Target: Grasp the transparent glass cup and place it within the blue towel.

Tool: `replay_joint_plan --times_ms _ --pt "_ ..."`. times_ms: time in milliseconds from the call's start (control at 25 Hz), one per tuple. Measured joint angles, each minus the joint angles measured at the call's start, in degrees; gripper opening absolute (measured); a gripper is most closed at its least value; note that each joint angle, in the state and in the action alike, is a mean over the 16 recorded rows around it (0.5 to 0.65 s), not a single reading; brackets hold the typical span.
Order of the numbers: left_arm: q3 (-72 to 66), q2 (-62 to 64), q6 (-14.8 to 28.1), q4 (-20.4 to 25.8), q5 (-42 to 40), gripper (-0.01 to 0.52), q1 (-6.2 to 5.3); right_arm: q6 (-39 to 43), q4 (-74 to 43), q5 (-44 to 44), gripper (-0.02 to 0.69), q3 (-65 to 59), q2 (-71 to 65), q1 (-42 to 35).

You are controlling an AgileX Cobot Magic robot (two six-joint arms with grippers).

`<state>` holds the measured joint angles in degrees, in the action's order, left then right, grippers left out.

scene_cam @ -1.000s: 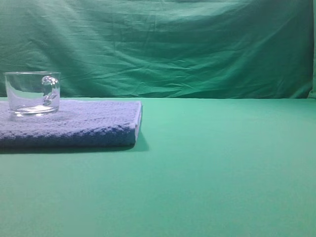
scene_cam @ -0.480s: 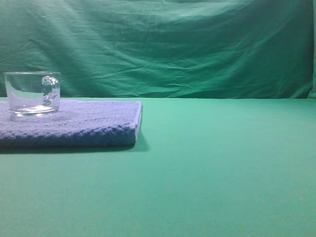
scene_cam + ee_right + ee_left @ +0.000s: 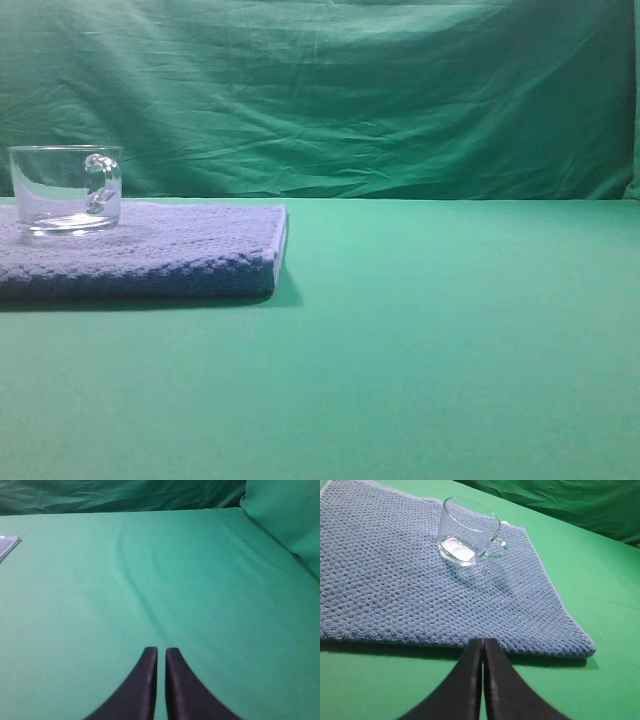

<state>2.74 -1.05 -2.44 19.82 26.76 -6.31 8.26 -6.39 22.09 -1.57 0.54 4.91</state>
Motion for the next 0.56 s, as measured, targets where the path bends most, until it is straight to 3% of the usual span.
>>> replay_joint_plan --times_ms 560 --pt "0.0 0.0 0.0 0.0 0.0 0.0 0.0 0.0 0.0 -0.1 0.05 0.0 0.0 0.0"
